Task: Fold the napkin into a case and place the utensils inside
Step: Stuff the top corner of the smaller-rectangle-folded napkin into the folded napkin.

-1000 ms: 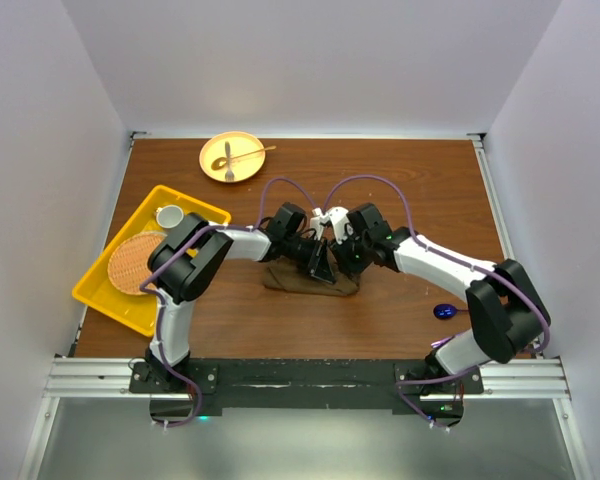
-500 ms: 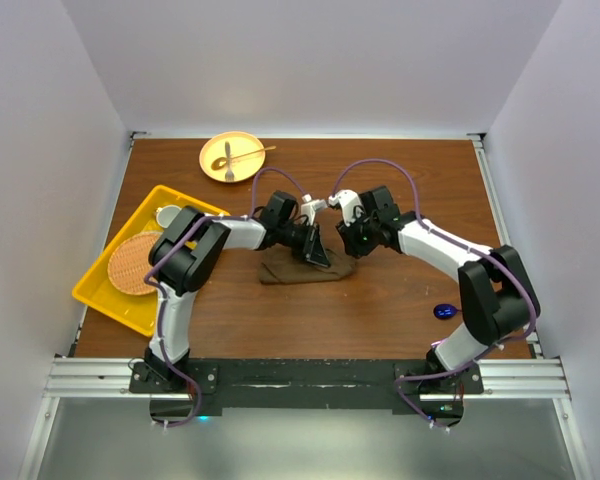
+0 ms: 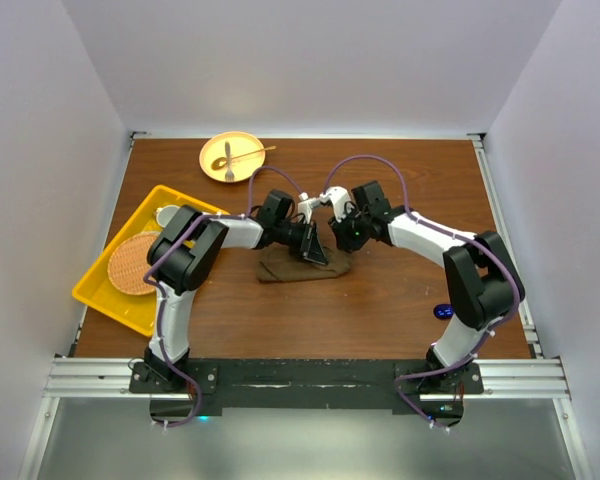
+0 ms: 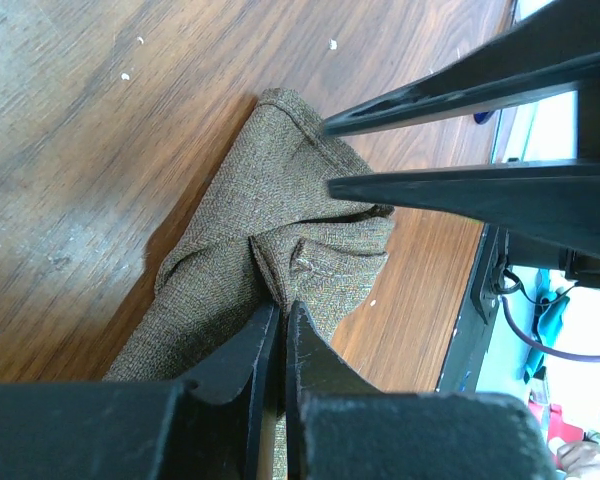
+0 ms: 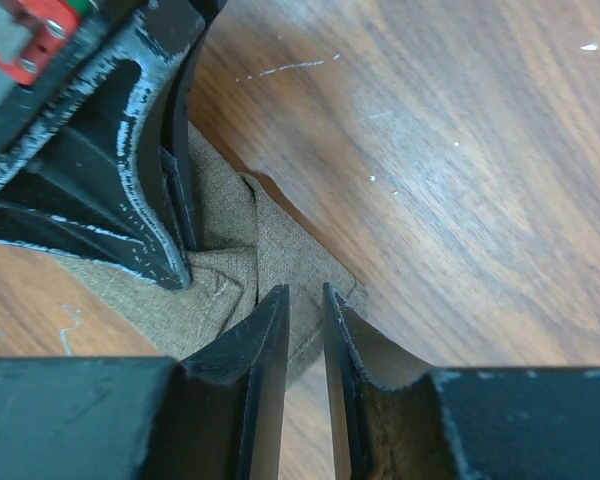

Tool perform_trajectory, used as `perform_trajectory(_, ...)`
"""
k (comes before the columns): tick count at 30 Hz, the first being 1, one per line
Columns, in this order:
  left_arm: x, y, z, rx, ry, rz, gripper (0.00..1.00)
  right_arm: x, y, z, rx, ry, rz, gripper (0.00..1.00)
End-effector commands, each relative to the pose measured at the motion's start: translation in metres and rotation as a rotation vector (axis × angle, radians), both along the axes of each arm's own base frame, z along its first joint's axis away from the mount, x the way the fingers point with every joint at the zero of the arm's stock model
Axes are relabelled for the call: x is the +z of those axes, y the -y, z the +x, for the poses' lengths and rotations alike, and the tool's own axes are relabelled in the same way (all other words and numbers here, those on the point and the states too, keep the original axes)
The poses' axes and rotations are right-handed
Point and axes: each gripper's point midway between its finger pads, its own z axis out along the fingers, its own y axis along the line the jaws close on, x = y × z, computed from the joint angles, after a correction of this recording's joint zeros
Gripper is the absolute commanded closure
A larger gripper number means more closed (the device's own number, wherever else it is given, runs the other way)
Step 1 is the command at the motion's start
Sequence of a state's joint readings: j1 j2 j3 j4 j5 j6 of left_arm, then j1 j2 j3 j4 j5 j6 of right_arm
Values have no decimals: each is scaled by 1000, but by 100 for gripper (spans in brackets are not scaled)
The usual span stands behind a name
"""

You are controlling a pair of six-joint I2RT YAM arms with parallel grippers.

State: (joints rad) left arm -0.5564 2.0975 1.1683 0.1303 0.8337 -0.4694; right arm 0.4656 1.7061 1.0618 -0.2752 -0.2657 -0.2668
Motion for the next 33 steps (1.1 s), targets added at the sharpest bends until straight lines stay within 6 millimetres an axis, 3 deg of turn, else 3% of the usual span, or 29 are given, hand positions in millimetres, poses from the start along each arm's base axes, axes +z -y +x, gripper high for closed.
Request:
perform_trajectory(1,-16,-7,-3,12,-9,25,100,12,-10,10,67,85,11,77)
perform_trajectory(10,-17,-6,-1,23,-16,21,100,0,-13,-11,136,63,-11,75)
perform_trajectory(21,-17,-6,-2,24,-22,20,100,-20,-4,-11,126,49,-91,73)
perform_trajectory(25,-17,-6,-2,26,-21,21,100,-22,-1,-6,113,61,-118,80)
perform_trajectory(31,-18,-7,-4,25,-26,24,100,-2,-5,0,101,89,-95,100)
perform_trajectory(33,-18,-7,-3,26,-24,22,100,5,-6,1,95,92,-83,100)
